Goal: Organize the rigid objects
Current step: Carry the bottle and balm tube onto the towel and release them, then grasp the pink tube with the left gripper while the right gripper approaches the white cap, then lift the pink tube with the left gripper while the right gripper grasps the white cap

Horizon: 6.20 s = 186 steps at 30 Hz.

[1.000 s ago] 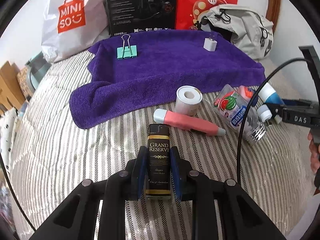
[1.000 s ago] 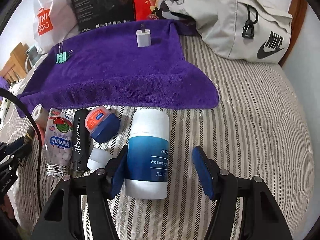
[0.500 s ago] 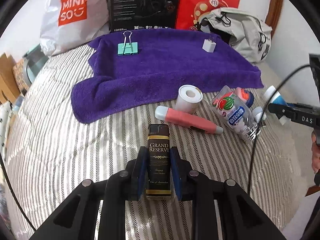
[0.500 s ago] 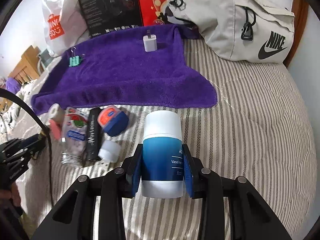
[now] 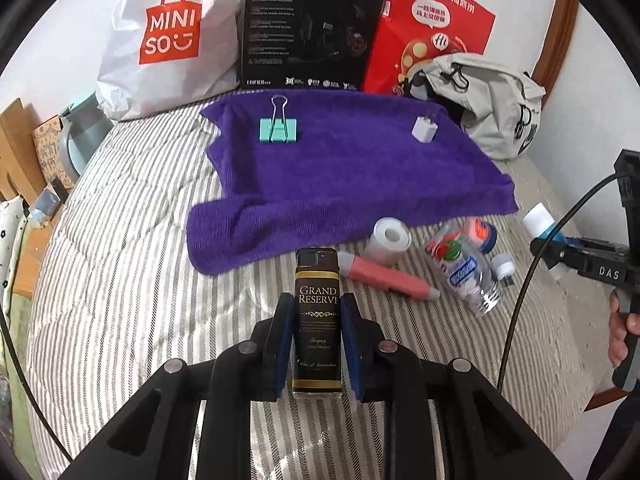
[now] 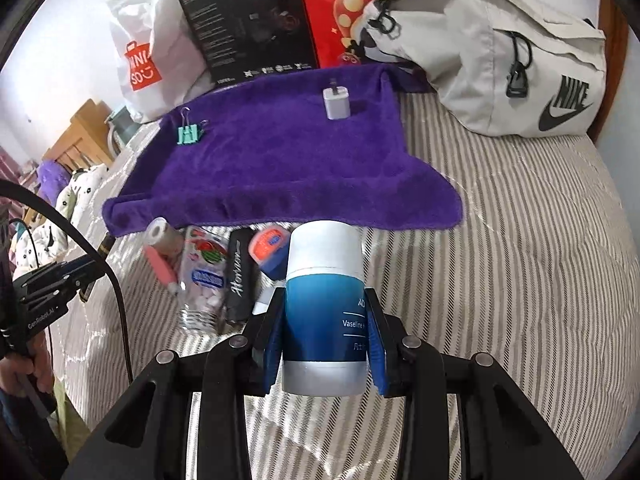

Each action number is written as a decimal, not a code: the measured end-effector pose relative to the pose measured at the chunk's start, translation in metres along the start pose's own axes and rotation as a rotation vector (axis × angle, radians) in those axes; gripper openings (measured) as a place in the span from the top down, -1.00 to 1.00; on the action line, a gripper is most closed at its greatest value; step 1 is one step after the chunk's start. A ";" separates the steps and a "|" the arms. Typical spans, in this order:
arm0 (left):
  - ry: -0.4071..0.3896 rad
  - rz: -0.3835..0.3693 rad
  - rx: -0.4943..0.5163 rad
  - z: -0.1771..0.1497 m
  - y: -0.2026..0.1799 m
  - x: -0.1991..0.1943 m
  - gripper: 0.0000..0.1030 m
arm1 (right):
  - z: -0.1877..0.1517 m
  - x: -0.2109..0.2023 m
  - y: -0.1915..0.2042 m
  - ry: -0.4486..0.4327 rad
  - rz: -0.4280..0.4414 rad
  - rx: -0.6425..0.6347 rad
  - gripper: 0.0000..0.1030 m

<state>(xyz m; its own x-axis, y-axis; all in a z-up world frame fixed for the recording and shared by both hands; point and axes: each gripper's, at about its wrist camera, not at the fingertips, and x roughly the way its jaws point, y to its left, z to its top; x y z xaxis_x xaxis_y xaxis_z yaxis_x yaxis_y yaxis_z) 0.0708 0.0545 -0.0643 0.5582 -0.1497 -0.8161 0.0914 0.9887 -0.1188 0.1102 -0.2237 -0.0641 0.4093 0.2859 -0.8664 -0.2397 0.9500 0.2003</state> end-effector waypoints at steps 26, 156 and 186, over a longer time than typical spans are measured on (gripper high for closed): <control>-0.003 -0.005 -0.042 0.097 0.025 0.055 0.56 | 0.106 0.045 -0.005 -0.014 0.007 -0.025 0.30; 0.012 0.056 0.105 -0.009 -0.037 0.048 0.67 | -0.009 0.040 0.016 0.014 -0.102 -0.029 -0.03; 0.006 0.063 0.090 -0.009 -0.038 0.049 0.67 | -0.014 0.038 0.007 -0.011 -0.126 -0.117 0.54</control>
<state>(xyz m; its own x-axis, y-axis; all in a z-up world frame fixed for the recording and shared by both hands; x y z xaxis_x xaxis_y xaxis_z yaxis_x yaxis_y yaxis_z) 0.0873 0.0099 -0.1046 0.5601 -0.0870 -0.8238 0.1303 0.9913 -0.0161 0.1121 -0.2083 -0.1024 0.4523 0.1673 -0.8761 -0.2864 0.9575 0.0350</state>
